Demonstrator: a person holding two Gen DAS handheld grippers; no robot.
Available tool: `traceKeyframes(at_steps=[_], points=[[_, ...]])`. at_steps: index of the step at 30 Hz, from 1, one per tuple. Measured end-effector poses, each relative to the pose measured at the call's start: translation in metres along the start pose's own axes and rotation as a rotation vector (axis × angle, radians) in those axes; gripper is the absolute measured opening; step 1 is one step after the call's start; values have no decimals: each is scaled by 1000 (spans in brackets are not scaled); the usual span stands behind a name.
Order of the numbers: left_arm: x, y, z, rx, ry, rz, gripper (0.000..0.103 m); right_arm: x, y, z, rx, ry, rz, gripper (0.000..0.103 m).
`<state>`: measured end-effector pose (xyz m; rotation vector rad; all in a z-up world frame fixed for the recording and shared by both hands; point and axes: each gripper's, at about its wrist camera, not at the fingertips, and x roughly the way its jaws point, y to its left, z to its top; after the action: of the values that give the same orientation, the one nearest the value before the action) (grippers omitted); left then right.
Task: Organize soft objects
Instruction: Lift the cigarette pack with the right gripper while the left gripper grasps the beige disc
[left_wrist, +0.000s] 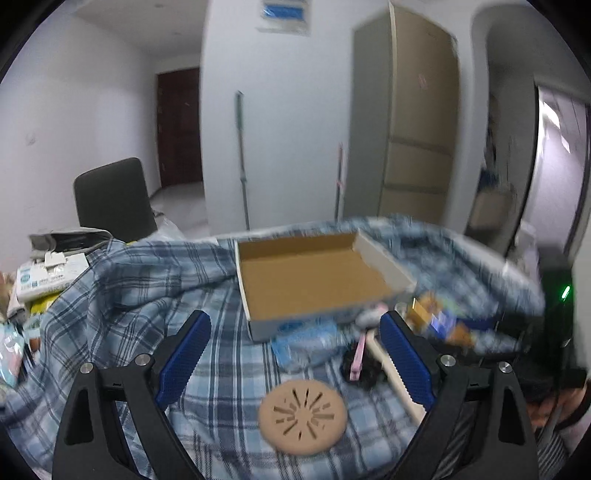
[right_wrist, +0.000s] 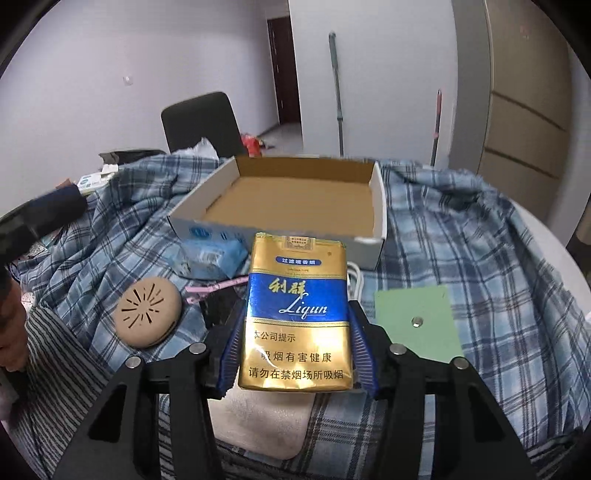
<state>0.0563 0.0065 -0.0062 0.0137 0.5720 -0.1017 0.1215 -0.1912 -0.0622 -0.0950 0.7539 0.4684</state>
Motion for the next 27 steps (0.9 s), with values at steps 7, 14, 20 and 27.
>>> traceKeyframes(at_steps=[7, 14, 20, 27], points=[[50, -6, -21, 14, 276, -35, 95, 0, 3, 1, -12, -3, -1, 51], [88, 5, -42, -35, 448, -30, 90, -2, 3, -2, -12, -11, 5, 52], [90, 1, -47, -8, 480, -79, 90, -4, 3, -2, -8, -18, 16, 52], [103, -2, -56, 1, 543, -84, 86, -5, 3, -2, -5, -23, 25, 52]])
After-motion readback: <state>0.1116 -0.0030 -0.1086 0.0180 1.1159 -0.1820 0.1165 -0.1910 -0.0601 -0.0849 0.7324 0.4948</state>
